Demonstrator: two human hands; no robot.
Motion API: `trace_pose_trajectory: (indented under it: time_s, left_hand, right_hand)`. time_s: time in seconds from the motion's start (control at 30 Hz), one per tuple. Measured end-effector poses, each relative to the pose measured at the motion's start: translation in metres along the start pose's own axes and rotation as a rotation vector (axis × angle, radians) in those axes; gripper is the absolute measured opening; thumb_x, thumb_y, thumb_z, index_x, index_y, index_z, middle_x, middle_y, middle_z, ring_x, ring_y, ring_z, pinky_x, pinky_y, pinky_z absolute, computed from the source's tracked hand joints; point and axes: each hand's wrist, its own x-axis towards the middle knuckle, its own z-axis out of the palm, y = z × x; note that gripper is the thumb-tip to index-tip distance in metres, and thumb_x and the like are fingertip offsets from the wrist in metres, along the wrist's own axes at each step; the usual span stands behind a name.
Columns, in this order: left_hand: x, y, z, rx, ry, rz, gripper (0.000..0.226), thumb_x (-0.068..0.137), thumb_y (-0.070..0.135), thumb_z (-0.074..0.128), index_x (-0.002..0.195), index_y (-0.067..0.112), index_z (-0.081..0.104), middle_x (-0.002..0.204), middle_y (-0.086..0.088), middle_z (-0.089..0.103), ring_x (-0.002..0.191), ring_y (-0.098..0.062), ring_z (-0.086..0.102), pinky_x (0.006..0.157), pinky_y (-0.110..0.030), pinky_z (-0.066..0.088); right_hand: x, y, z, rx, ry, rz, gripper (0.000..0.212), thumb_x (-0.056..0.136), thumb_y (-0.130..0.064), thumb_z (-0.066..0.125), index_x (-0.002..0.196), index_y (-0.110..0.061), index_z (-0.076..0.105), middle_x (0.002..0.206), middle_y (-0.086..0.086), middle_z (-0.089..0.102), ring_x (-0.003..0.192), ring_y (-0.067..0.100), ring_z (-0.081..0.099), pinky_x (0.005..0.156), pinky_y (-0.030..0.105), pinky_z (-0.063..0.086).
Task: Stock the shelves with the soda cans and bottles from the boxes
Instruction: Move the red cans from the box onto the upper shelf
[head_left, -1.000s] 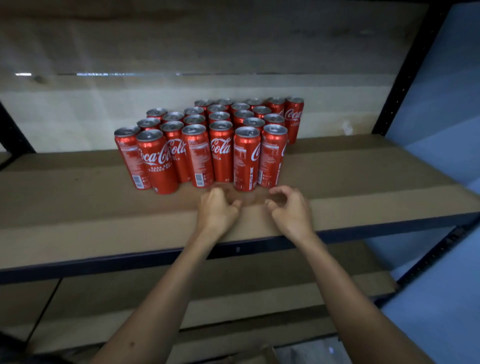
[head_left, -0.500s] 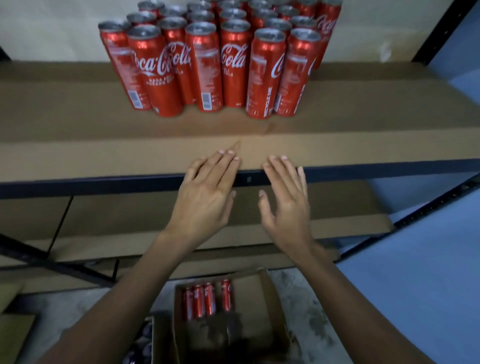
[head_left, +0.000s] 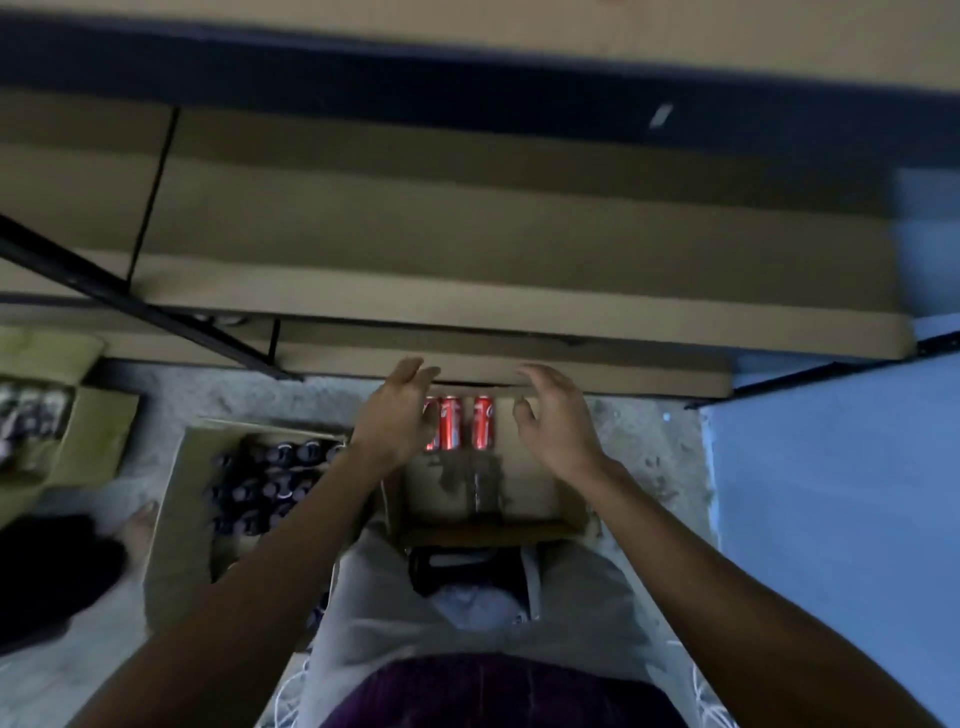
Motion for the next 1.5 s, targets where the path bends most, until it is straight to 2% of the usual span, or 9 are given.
trace_pose_trajectory:
  time_s: [0.13,0.27,0.4,0.53,0.7,0.83,0.97,1.17,1.5]
  left_hand:
    - [0.008,-0.028,0.051,-0.11,-0.169,-0.213,0.025,0.088,0.018,0.06,0.112,0.015,0.064,0.107,-0.009,0.068,0.1,-0.028,0.065,0.081,-0.03,0.049]
    - [0.016,-0.05,0.105,-0.212,-0.27,-0.322,0.023,0.092,0.018,0.061,0.114,0.013,0.065,0.112,-0.007,0.067,0.103,-0.023,0.064,0.091,-0.031,0.049]
    - [0.034,-0.073,0.159,-0.337,-0.297,-0.443,0.024,0.092,0.02,0.062,0.115,0.013,0.063,0.111,-0.008,0.067,0.104,-0.023,0.064,0.097,-0.038,0.05]
    - [0.057,-0.093,0.21,-0.4,-0.276,-0.486,0.026,0.093,0.022,0.061,0.118,0.014,0.06,0.115,-0.007,0.065,0.107,-0.021,0.061,0.098,-0.036,0.047]
    - [0.087,-0.115,0.278,-0.444,-0.282,-0.529,0.033,0.093,0.022,0.061,0.123,0.008,0.057,0.119,-0.011,0.062,0.114,-0.026,0.058,0.102,-0.042,0.045]
    - [0.111,-0.131,0.332,-0.457,-0.294,-0.599,0.042,0.093,0.019,0.062,0.132,0.007,0.052,0.13,-0.012,0.057,0.123,-0.03,0.052,0.104,-0.039,0.039]
    - [0.132,-0.147,0.374,-0.443,-0.297,-0.627,0.043,0.095,0.014,0.059,0.136,0.006,0.049,0.139,-0.015,0.05,0.13,-0.032,0.045,0.107,-0.038,0.034]
    - [0.154,-0.176,0.418,-0.424,-0.291,-0.635,0.047,0.095,0.014,0.058,0.14,0.006,0.046,0.143,-0.017,0.047,0.132,-0.033,0.043,0.109,-0.039,0.034]
    - [0.171,-0.197,0.453,-0.498,-0.201,-0.669,0.052,0.09,0.011,0.063,0.14,0.007,0.045,0.139,-0.016,0.051,0.13,-0.033,0.047,0.109,-0.042,0.036]
  right_hand:
    - [0.015,0.026,0.041,-0.054,-0.212,0.12,0.04,0.092,-0.014,0.058,0.132,-0.012,0.056,0.13,0.009,0.061,0.12,0.022,0.056,0.096,0.024,0.04]
    - [0.029,0.052,0.082,-0.05,-0.388,0.244,0.034,0.096,-0.015,0.057,0.13,-0.013,0.055,0.127,0.01,0.061,0.115,0.024,0.058,0.089,0.029,0.044]
    - [0.041,0.085,0.128,-0.043,-0.464,0.3,0.034,0.096,-0.013,0.057,0.131,-0.012,0.053,0.128,0.01,0.061,0.117,0.022,0.058,0.087,0.024,0.041]
    - [0.056,0.123,0.177,-0.03,-0.467,0.334,0.038,0.096,-0.014,0.058,0.133,-0.012,0.052,0.132,0.01,0.059,0.121,0.023,0.056,0.089,0.022,0.036]
    - [0.073,0.178,0.244,-0.006,-0.46,0.382,0.044,0.094,-0.018,0.061,0.136,-0.012,0.051,0.136,0.012,0.057,0.124,0.026,0.055,0.099,0.03,0.043]
    - [0.084,0.219,0.293,0.03,-0.443,0.434,0.049,0.093,-0.023,0.064,0.139,-0.013,0.049,0.141,0.013,0.054,0.128,0.028,0.052,0.105,0.036,0.043]
    - [0.094,0.255,0.335,0.054,-0.443,0.44,0.048,0.092,-0.025,0.066,0.136,-0.013,0.051,0.138,0.013,0.056,0.126,0.029,0.054,0.104,0.036,0.043]
    - [0.106,0.297,0.386,0.067,-0.425,0.467,0.046,0.09,-0.022,0.067,0.133,-0.012,0.056,0.133,0.012,0.061,0.121,0.029,0.057,0.103,0.036,0.046]
    - [0.119,0.33,0.44,0.126,-0.424,0.531,0.058,0.087,-0.029,0.07,0.141,-0.017,0.049,0.138,0.009,0.057,0.125,0.029,0.054,0.108,0.042,0.042]
